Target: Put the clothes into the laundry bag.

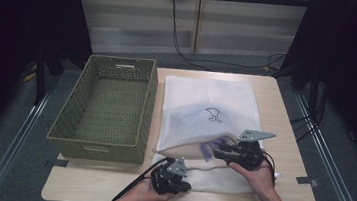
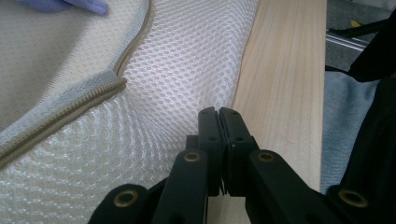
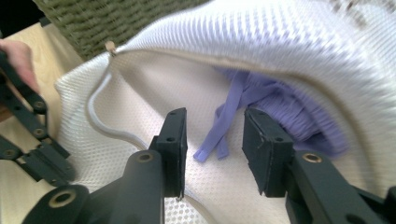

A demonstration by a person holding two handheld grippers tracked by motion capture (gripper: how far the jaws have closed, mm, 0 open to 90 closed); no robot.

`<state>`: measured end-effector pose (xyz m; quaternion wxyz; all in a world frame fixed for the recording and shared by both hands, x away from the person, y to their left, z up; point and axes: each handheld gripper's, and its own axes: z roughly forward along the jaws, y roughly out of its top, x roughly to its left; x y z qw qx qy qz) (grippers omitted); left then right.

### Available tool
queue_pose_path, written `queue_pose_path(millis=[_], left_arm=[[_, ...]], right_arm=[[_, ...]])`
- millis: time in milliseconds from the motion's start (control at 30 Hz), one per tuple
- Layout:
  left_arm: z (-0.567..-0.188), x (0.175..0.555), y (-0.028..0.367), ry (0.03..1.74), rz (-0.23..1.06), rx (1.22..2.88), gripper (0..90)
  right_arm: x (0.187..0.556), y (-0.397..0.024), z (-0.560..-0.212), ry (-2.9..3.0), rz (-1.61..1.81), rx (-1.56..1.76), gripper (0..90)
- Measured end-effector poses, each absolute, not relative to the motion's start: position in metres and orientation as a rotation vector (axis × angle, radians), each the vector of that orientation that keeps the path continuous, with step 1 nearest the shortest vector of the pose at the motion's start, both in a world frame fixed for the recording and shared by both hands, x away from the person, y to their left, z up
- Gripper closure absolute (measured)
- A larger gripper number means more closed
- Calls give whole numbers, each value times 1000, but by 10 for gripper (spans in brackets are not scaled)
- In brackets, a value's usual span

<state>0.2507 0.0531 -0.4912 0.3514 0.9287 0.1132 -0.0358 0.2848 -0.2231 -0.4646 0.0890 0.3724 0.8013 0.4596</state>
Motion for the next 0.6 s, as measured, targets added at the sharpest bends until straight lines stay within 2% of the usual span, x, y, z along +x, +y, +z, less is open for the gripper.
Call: queue_pose_path(millis=[267, 333, 600], left_arm=[[-493, 251, 53, 298, -101, 2378, 880], [-493, 252, 53, 296, -107, 2385, 881], [-493, 251, 53, 300, -105, 2374, 879]], right_arm=[[294, -234, -429, 2275, 1455, 1049, 606], [300, -232, -424, 2266, 1473, 1031, 582], [330, -214, -442, 2367, 1404, 1000, 514]])
